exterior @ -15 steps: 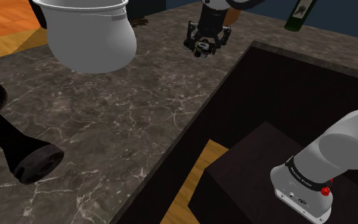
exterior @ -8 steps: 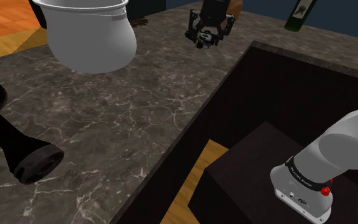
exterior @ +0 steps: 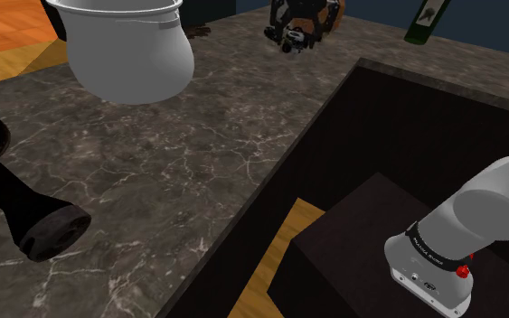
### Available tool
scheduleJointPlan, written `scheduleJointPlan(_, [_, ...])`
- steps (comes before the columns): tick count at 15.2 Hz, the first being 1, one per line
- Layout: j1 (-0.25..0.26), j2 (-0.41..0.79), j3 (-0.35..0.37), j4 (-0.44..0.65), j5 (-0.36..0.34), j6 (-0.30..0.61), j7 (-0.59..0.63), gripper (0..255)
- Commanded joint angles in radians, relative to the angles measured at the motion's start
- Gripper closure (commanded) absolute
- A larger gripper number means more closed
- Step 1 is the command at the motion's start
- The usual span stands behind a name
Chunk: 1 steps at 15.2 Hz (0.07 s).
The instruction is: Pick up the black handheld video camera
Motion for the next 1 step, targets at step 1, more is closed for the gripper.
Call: scheduleJointPlan(1, [-0.001,0.003,-0.001,0.012,-0.001,-0.009,-0.002,255])
